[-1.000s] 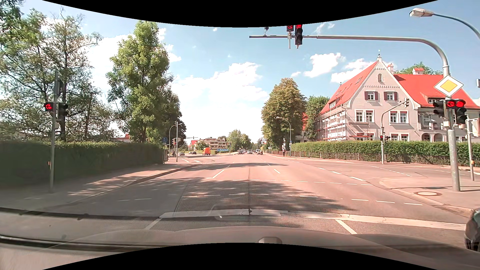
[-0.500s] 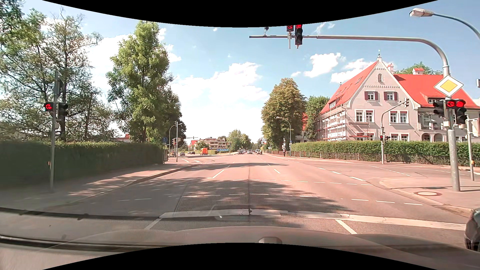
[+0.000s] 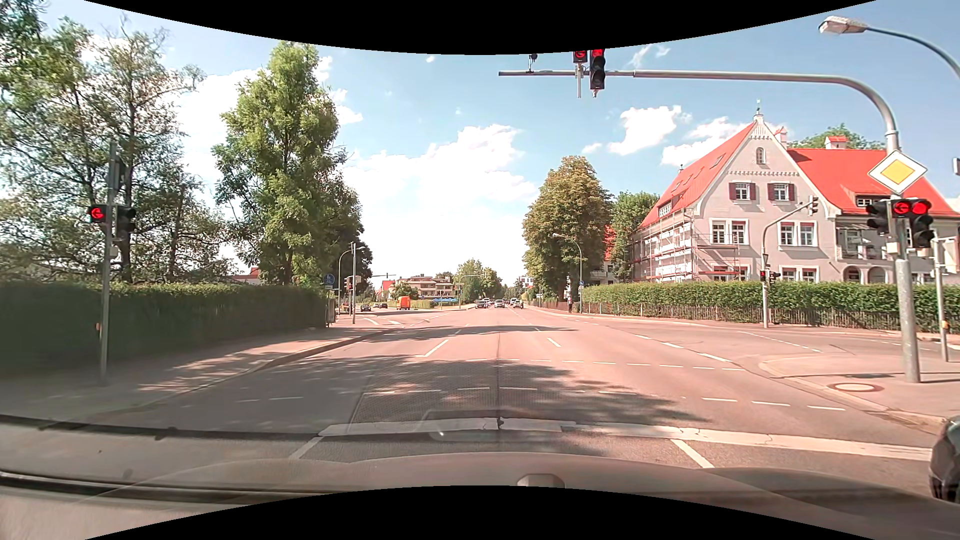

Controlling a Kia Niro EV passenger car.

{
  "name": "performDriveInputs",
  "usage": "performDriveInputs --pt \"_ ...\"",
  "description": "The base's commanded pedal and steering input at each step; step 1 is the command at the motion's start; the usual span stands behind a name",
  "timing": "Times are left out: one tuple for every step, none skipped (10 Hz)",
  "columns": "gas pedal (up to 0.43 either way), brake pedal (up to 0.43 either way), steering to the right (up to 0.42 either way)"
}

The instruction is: Follow the waypoints while adhering to traffic rules and regulations

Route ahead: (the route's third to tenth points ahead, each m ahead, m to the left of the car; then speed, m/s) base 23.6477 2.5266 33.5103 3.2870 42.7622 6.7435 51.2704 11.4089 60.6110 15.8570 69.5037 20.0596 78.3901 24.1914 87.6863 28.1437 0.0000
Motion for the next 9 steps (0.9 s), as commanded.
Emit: performDriveInputs --pt "0.0 0.439 -0.004" --pt "0.0 0.433 -0.004" --pt "0.0 0.439 -0.004" --pt "0.0 0.433 -0.004" --pt "0.0 0.439 -0.004" --pt "0.0 0.439 -0.004" --pt "0.0 0.433 -0.004" --pt "0.0 0.433 -0.004" --pt "0.0 0.439 -0.004"
